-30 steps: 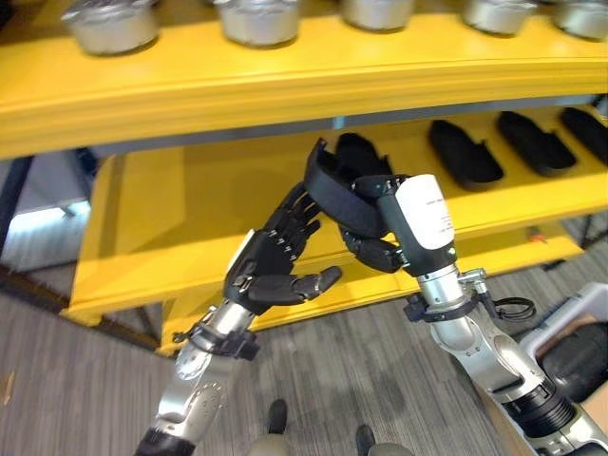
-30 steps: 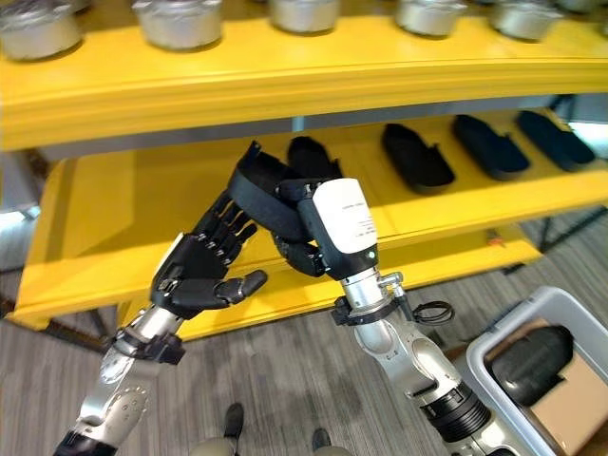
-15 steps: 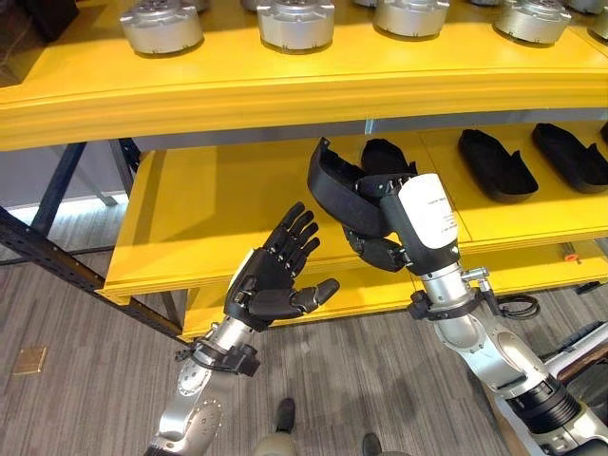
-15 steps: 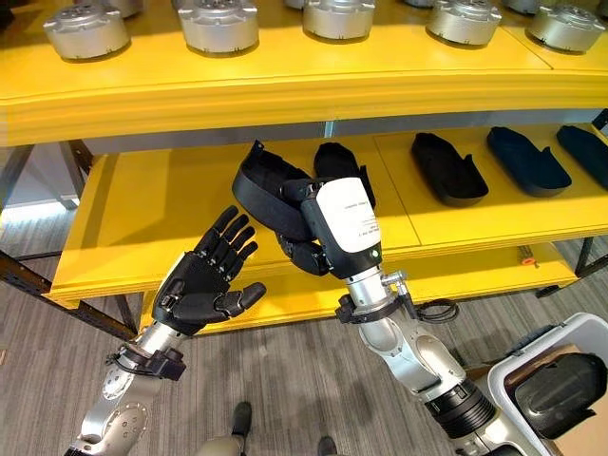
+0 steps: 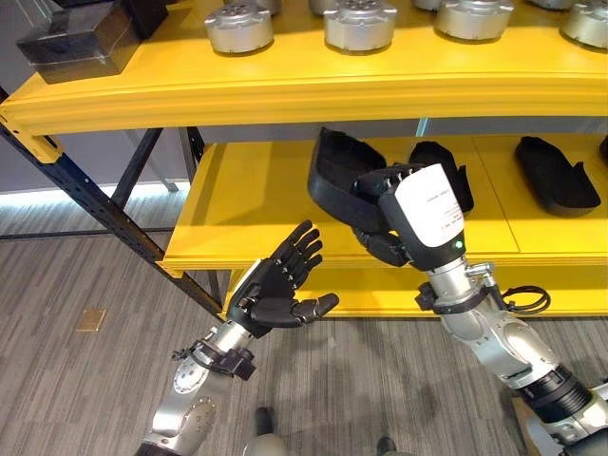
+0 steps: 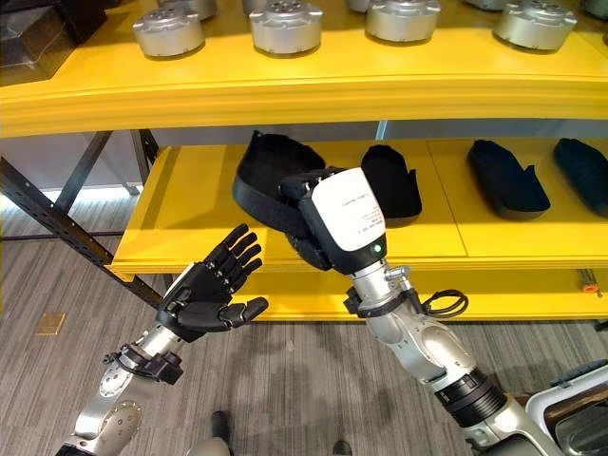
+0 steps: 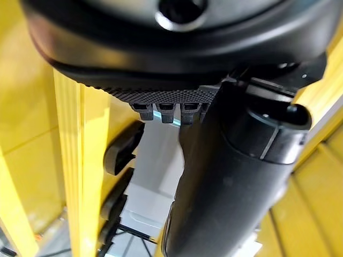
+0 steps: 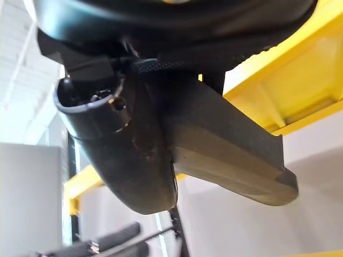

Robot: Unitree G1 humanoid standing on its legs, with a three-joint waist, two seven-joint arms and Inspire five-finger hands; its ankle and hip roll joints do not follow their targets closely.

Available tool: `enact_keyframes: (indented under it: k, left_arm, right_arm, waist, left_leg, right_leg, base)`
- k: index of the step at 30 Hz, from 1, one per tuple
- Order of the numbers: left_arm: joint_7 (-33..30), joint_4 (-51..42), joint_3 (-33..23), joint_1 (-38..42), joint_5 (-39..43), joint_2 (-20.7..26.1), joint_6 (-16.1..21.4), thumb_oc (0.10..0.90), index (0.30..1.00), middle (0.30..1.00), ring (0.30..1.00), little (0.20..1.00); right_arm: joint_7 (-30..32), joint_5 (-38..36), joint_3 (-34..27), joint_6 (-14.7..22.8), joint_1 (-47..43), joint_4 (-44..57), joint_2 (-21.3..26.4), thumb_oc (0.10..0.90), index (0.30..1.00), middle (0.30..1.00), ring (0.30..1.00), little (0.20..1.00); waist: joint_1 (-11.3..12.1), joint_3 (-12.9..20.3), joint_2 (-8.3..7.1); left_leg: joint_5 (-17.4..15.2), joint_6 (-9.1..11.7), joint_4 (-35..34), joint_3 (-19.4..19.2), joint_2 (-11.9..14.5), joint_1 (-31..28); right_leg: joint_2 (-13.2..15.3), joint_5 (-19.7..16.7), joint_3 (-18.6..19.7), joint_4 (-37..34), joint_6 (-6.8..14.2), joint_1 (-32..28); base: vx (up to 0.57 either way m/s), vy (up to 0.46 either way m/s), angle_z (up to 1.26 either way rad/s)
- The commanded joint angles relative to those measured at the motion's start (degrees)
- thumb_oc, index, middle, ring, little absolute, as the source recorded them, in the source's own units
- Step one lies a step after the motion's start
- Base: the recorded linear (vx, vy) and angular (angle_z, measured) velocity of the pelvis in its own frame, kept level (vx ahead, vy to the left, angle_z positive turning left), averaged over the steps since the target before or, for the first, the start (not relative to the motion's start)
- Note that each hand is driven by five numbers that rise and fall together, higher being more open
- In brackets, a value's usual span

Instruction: Move parts from the plastic box to the shelf.

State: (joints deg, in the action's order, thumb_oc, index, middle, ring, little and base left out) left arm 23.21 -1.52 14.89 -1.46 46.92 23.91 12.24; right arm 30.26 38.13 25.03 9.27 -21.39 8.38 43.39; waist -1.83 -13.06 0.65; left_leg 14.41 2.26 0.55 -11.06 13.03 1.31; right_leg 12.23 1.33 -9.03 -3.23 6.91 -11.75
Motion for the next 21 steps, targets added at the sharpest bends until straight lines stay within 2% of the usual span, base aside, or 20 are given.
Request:
enact_keyframes:
  k: [1, 2, 4, 7, 9, 11, 13, 20, 21]
  left_arm:
    - [0.79, -4.90, -1.74, 2.40, 0.30, 0.24, 5.52, 0.900, 1.000, 1.000, 1.000, 1.000]
    - [0.61, -4.42, -1.74, 2.68, 1.18, 0.63, 5.18, 0.900, 1.000, 1.000, 1.000, 1.000]
    - [1.71, -4.16, -2.29, 2.25, 2.21, 1.07, 4.78, 0.900, 1.000, 1.000, 1.000, 1.000]
    - [2.87, -4.43, -2.99, 1.75, 3.03, 1.37, 3.92, 0.900, 1.000, 1.000, 1.000, 1.000]
    - [3.30, -4.91, -4.09, 1.12, 3.64, 2.70, 2.04, 0.900, 1.000, 1.000, 1.000, 1.000]
    - [4.09, -5.18, -4.26, 0.93, 4.20, 3.01, 0.86, 0.900, 1.000, 1.000, 1.000, 1.000]
    - [4.59, -5.68, -4.21, 0.31, 3.73, 3.61, 0.33, 0.900, 1.000, 1.000, 1.000, 1.000]
    - [4.29, -6.54, -4.43, -0.65, 3.87, 4.31, -1.12, 0.900, 1.000, 1.000, 1.000, 1.000]
    - [4.27, -7.34, -4.71, -1.45, 4.00, 4.86, -1.66, 0.900, 1.000, 1.000, 1.000, 1.000]
  right_arm:
    - [4.38, 1.36, -2.12, 2.63, -10.10, 2.99, -2.85, 0.400, 0.300, 0.300, 0.300, 0.300]
    - [4.24, 1.39, -1.72, 1.96, -10.95, 1.13, -2.30, 0.400, 0.300, 0.300, 0.300, 0.300]
    - [4.52, 2.21, -1.52, 1.86, -10.85, -0.66, -2.16, 0.400, 0.300, 0.300, 0.300, 0.300]
    - [4.32, 3.70, -1.90, 1.40, -10.12, -1.27, -2.26, 0.400, 0.300, 0.300, 0.300, 0.300]
    - [4.44, 5.09, -2.80, 0.21, -8.39, -1.87, -2.01, 0.400, 0.300, 0.300, 0.300, 0.300]
    - [4.75, 5.89, -3.25, -0.90, -7.09, -1.79, -2.03, 0.400, 0.300, 0.300, 0.300, 0.300]
    - [5.26, 7.21, -4.37, -0.43, -6.04, -2.66, -1.87, 0.400, 0.300, 0.300, 0.300, 0.300]
    - [5.02, 6.32, -6.11, -2.35, -5.40, -3.35, -0.75, 0.400, 0.300, 0.300, 0.300, 0.300]
    - [3.89, 3.27, -6.76, -5.18, -5.88, -4.71, -0.01, 0.400, 0.300, 0.300, 0.300, 0.300]
  waist:
    - [1.05, 4.93, -0.38]
    - [1.03, 5.31, 0.75]
    - [1.33, 5.79, 1.38]
    - [1.52, 6.10, 1.44]
    - [1.78, 6.71, 1.14]
    - [2.02, 6.98, 0.73]
    - [2.28, 7.14, 0.19]
    - [2.48, 7.06, -0.79]
    - [2.57, 6.83, -0.97]
  left_leg:
    - [-0.76, 5.84, -5.03, 0.27, 4.20, -2.67]
    - [-2.18, 5.88, -5.55, 0.26, 3.13, -4.11]
    - [-4.90, 5.51, -5.55, 0.84, 1.64, -5.67]
    - [-7.42, 5.01, -5.55, 0.80, 0.56, -6.74]
    - [-11.11, 3.90, -5.55, 0.39, -1.26, -8.55]
    - [-12.05, 3.29, -5.55, 0.38, -1.93, -9.01]
    - [-12.79, 2.60, -5.55, 0.31, -2.51, -9.27]
    - [-13.40, 2.08, -5.55, -0.15, -2.76, -9.55]
    - [-13.25, 2.26, -5.55, -0.16, -2.45, -9.64]
  right_leg:
    - [-5.58, -1.68, -0.72, -1.77, -4.89, 4.00]
    - [-4.92, -2.04, -1.11, -1.77, -4.14, 4.16]
    - [-3.92, -2.90, -1.18, -1.77, -2.91, 4.36]
    - [-3.15, -3.33, -1.13, -1.77, -2.19, 4.47]
    - [-2.16, -4.01, -1.31, -1.77, -0.89, 4.48]
    - [-1.91, -4.12, -1.29, -1.77, -0.38, 4.36]
    - [-1.82, -4.35, -1.18, -1.77, 0.11, 4.42]
    - [-2.06, -4.33, -1.08, -1.77, 0.31, 4.54]
    - [-2.46, -4.07, -1.19, -1.77, 0.09, 4.41]
  base:
    - [0.20, 0.469, 0.72]
    - [0.23, 0.453, 0.75]
    - [0.19, 0.257, 0.48]
    - [0.12, 0.099, 0.11]
    - [0.21, 0.114, 0.09]
    - [0.19, 0.026, 0.28]
    - [0.14, -0.034, 0.11]
    - [0.07, -0.058, 0.02]
    - [0.05, -0.054, 0.24]
